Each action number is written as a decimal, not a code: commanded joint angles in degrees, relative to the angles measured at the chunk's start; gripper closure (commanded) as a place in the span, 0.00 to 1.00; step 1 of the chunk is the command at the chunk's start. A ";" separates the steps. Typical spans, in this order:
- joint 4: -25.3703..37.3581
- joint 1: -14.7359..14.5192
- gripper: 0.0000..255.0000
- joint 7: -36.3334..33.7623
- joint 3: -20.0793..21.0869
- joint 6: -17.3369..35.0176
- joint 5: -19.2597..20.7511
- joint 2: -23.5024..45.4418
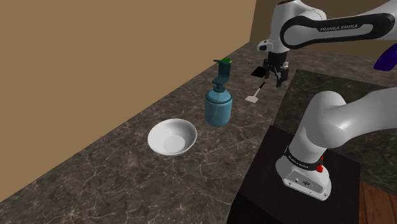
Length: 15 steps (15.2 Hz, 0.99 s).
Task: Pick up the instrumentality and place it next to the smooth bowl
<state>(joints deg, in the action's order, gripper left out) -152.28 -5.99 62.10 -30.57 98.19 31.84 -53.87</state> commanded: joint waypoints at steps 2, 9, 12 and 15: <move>1.12 -2.55 0.00 10.52 -7.38 4.87 4.51 3.05; 7.58 -14.56 0.00 33.49 -26.30 16.91 9.87 13.53; 11.04 -22.06 0.00 42.19 -34.72 21.16 9.90 17.65; 10.11 -23.26 0.00 41.97 -37.24 23.77 10.70 18.87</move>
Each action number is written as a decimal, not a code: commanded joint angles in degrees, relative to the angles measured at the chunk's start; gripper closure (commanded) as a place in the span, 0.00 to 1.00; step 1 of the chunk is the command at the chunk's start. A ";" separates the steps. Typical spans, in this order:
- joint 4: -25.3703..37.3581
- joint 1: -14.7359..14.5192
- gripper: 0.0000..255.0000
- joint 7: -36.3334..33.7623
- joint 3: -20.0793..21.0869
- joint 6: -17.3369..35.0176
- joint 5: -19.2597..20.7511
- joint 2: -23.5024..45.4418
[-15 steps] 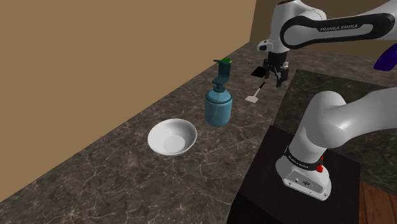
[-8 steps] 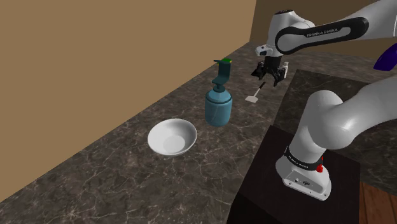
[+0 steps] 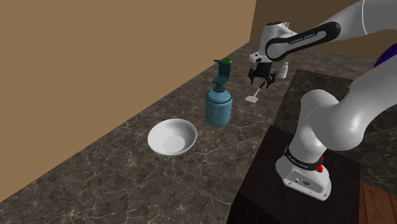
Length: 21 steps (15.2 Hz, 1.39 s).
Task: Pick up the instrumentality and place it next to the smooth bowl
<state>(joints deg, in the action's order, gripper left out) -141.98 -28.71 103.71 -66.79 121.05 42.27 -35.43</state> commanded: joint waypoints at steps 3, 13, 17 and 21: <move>-1.01 -1.99 0.00 0.22 -3.76 3.65 0.95 1.86; -1.39 -2.90 1.00 0.14 -5.32 5.10 1.29 2.65; -1.39 -2.90 1.00 0.14 -5.32 5.10 1.29 2.65; -1.39 -2.89 1.00 0.13 -5.31 5.09 1.29 2.64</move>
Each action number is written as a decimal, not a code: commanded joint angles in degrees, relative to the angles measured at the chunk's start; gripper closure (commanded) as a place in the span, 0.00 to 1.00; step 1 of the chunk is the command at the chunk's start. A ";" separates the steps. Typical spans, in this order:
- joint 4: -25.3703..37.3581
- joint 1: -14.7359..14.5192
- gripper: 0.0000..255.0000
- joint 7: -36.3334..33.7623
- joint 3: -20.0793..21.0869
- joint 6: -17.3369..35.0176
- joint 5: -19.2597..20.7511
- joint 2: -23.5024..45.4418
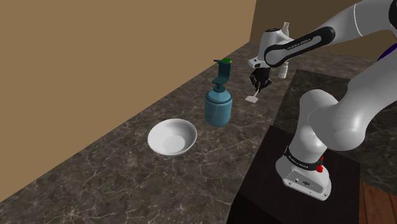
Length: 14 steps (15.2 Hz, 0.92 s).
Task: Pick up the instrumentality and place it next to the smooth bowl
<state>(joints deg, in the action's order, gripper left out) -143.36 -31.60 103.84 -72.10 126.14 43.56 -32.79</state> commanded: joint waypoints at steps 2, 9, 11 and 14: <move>0.27 0.57 1.00 0.09 0.95 -0.92 -0.21 -0.49; 2.61 3.45 1.00 0.77 6.71 -7.13 -1.93 -3.44; 3.39 4.02 1.00 0.96 8.13 -8.82 -2.45 -4.15; 4.65 4.71 1.00 1.27 10.10 -11.30 -3.24 -5.08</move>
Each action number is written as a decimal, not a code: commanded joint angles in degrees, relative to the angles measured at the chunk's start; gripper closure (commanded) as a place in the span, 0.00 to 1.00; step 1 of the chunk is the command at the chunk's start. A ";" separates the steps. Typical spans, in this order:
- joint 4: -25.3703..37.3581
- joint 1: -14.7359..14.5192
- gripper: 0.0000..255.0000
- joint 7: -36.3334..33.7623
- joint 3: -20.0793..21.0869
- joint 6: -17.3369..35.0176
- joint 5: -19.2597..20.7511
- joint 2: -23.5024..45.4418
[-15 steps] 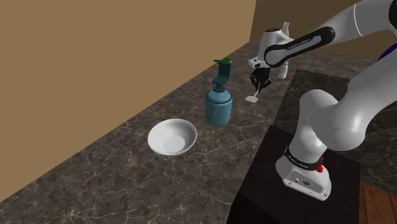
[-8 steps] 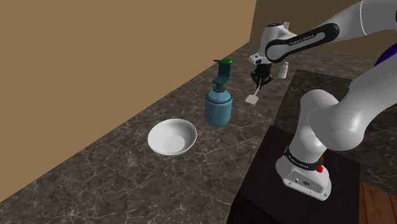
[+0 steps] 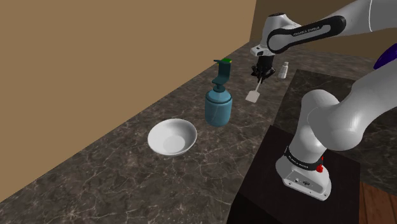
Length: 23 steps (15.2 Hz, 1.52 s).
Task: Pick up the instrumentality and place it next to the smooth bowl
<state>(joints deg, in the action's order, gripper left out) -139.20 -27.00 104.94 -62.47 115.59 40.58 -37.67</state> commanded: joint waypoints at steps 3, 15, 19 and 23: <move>1.86 0.63 1.00 0.48 2.27 -3.16 -1.07 -0.98; 3.78 2.93 1.00 -1.27 10.70 -11.03 -3.87 -4.58; -1.75 4.67 1.00 -6.81 17.35 -12.36 -5.20 -8.39; -6.40 4.96 1.00 -12.38 23.46 -13.54 -7.52 -11.65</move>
<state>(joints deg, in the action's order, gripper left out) -144.65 -21.91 94.19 -40.73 102.47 33.87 -48.63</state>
